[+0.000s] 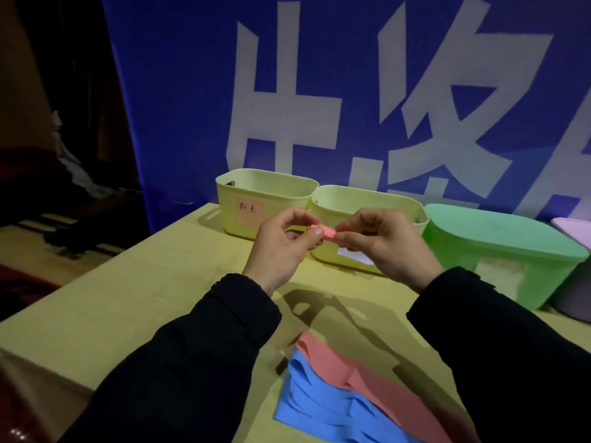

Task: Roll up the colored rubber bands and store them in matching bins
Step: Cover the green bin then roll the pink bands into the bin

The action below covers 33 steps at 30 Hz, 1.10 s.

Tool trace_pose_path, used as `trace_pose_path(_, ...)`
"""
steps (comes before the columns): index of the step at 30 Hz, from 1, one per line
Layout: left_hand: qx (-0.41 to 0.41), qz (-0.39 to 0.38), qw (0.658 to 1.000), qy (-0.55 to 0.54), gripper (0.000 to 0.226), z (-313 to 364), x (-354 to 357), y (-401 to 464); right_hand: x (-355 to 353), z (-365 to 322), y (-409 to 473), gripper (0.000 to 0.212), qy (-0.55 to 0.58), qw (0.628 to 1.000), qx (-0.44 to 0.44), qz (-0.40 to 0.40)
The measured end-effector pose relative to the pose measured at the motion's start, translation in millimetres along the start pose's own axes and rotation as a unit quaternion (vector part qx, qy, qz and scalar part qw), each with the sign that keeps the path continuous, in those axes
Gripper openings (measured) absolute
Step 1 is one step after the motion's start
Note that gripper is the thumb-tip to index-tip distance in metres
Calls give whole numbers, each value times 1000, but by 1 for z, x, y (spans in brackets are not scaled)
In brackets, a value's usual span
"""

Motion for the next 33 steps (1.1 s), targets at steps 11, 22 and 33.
trace_pose_path(11,-9,129,986,101,10,-21,-64,83,71,3,107,23,-146,983,-39,100)
trace_pose_path(22,-50,92,992,73,12,-43,-74,77,75,15,136,28,-258,956,-39,137)
trace_pose_path(33,-190,-222,886,360,31,-26,-6,-9,37,5,4,25,-300,954,-16,-6)
Point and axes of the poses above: each hand's wrist, its own y-axis towards the middle knuckle, its own x-axis out of the palm, z = x × y, the point moved 4 cm from there along y, towards the middle knuckle, and after that the axes turned 1 degree about -z, right-handed, at the moved point
